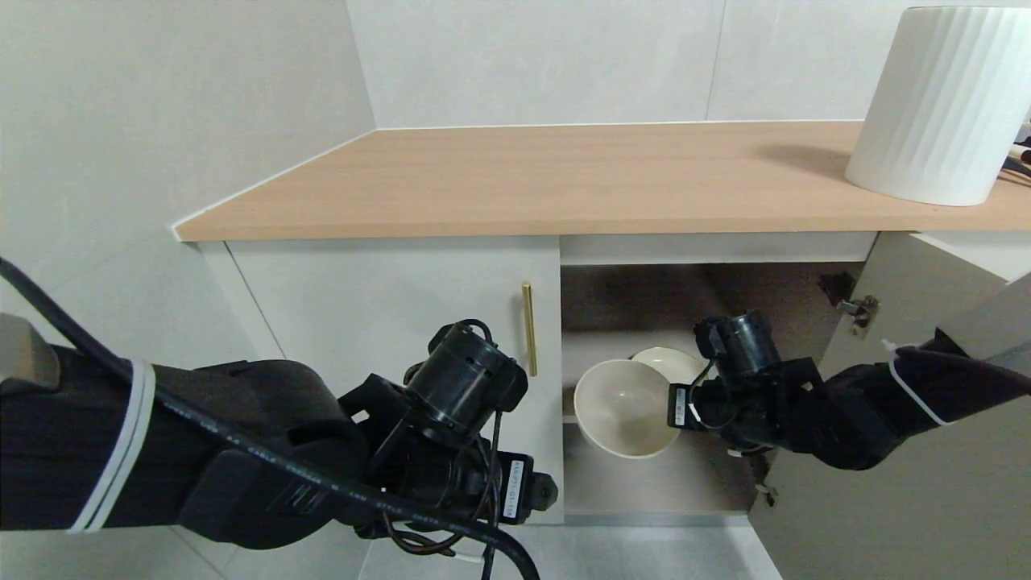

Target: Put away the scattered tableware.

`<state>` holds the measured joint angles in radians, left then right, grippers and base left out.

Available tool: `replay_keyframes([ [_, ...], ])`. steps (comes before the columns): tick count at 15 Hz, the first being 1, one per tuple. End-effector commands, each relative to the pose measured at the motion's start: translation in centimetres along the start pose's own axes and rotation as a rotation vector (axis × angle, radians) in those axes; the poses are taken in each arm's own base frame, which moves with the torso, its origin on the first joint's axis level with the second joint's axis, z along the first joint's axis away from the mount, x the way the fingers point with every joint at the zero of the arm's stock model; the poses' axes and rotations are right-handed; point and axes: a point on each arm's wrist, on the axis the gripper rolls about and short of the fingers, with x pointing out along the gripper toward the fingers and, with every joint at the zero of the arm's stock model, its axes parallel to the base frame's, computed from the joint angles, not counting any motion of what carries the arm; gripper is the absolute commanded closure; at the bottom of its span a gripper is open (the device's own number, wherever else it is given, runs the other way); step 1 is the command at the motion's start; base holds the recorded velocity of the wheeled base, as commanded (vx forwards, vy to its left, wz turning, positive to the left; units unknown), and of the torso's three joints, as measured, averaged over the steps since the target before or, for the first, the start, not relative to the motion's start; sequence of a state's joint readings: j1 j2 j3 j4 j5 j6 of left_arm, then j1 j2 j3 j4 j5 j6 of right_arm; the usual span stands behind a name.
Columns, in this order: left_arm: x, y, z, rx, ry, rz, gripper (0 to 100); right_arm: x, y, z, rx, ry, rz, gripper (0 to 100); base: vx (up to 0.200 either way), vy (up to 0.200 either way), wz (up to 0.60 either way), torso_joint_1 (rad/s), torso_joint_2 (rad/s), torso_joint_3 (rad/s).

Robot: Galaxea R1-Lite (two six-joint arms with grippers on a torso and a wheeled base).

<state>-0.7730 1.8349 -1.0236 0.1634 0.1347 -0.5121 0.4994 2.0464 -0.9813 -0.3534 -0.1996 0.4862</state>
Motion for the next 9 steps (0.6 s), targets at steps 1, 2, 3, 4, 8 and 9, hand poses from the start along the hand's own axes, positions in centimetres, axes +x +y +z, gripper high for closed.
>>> replay_keyframes([
  [1,-0.1,0.0,0.0,0.0,-0.002,-0.001,0,1.6,-1.6,0.2,0.036,-0.014,-0.034,100,0.0,0.0,0.0,0.0,0.0,0.0],
  [2,-0.1,0.0,0.0,0.0,-0.002,-0.001,0,2.0,-2.0,0.5,0.052,-0.027,-0.04,100,0.0,0.0,0.0,0.0,0.0,0.0],
  [3,-0.1,0.0,0.0,0.0,-0.002,-0.001,0,2.4,-2.4,1.0,0.076,-0.041,-0.046,100,0.0,0.0,0.0,0.0,0.0,0.0],
  [4,-0.1,0.0,0.0,0.0,-0.002,-0.001,0,2.6,-2.6,1.6,0.109,-0.057,-0.052,100,0.0,0.0,0.0,0.0,0.0,0.0],
  [8,-0.1,0.0,0.0,-0.002,-0.002,0.0,0,3.8,-3.6,3.3,0.178,-0.106,-0.077,100,0.0,0.0,0.0,0.0,0.0,0.0],
  [9,-0.1,0.0,0.0,0.0,-0.002,-0.001,0,4.2,-3.8,3.4,0.19,-0.113,-0.089,100,0.0,0.0,0.0,0.0,0.0,0.0],
])
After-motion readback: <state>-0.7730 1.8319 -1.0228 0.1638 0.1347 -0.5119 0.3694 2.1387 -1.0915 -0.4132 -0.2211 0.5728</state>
